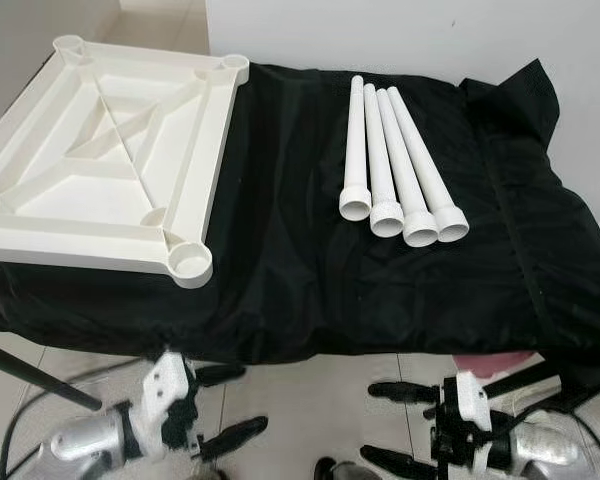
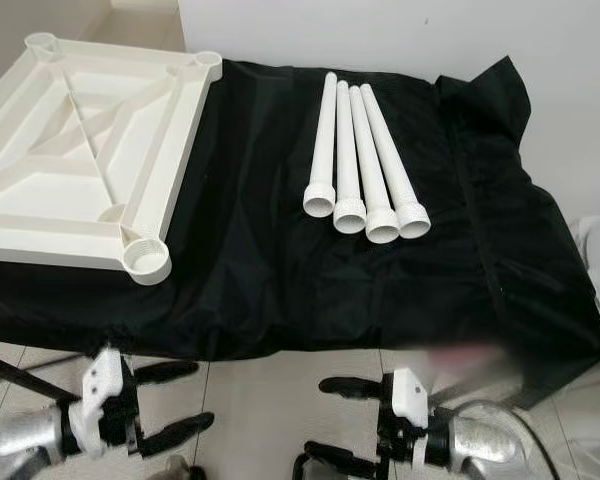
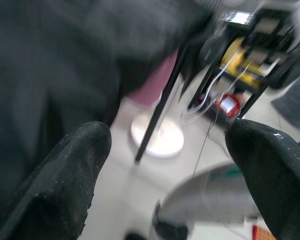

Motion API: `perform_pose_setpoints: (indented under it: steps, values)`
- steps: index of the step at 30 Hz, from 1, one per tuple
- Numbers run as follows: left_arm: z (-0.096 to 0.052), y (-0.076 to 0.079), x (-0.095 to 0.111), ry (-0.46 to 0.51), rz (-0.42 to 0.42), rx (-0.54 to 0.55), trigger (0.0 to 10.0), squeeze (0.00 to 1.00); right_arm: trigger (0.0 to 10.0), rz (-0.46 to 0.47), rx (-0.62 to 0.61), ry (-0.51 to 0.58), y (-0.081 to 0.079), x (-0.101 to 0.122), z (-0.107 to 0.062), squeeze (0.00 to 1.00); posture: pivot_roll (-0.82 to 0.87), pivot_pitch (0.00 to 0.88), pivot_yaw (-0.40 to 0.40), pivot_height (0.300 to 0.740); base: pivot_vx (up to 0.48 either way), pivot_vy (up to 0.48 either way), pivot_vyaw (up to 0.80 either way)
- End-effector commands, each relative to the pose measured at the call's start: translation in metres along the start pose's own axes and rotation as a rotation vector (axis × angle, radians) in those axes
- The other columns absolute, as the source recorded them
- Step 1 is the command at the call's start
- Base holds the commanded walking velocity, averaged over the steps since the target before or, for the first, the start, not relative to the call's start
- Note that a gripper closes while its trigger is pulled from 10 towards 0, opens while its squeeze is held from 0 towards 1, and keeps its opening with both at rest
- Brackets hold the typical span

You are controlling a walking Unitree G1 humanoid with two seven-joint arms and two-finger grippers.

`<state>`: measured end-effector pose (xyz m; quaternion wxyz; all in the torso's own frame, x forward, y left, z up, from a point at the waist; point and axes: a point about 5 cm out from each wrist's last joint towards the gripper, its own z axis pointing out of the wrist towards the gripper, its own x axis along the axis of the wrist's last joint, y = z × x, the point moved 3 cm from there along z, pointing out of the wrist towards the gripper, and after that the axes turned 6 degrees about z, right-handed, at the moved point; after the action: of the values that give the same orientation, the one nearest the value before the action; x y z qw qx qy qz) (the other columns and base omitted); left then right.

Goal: Building children table

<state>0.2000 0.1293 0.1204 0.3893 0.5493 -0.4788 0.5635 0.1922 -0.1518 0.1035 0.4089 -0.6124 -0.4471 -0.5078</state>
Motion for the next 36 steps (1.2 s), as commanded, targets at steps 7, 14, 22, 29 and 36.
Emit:
perform_pose_setpoints:
  steps: [7, 14, 22, 29, 36]
  values:
    - [-0.001, 0.013, 0.01, 0.014, -0.037, -0.117, 10.0, 0.0, 10.0, 0.015, -0.032, 0.054, 0.009, 0.018, 0.0, 0.0, 0.0, 0.144, -0.04, 0.74, 0.0, 0.0, 0.0]
    - [0.009, -0.033, 0.023, 0.063, 0.031, 0.187, 10.0, 0.0, 10.0, -0.022, -0.426, 0.342, 0.064, 0.06, 0.008, 0.0, 0.0, 0.136, -0.045, 0.74, 0.0, 0.0, 0.0]
    - [0.017, -0.073, 0.041, 0.19, 0.016, 0.465, 10.0, 0.0, 10.0, 0.0, -0.672, 0.442, 0.089, 0.072, 0.014, 0.0, 0.0, 0.126, -0.047, 0.74, 0.0, 0.0, 0.0]
    - [0.032, -0.094, 0.032, 0.147, -0.056, 0.692, 10.0, 0.0, 10.0, 0.052, -0.955, 0.456, 0.106, 0.07, 0.02, 0.0, 0.0, 0.113, -0.041, 0.74, 0.0, 0.0, 0.0]
    - [0.027, -0.12, 0.025, 0.176, -0.126, 0.951, 10.0, 0.0, 10.0, 0.024, -1.124, 0.461, 0.109, 0.073, 0.03, 0.0, 0.0, 0.099, -0.048, 0.74, 0.0, 0.0, 0.0]
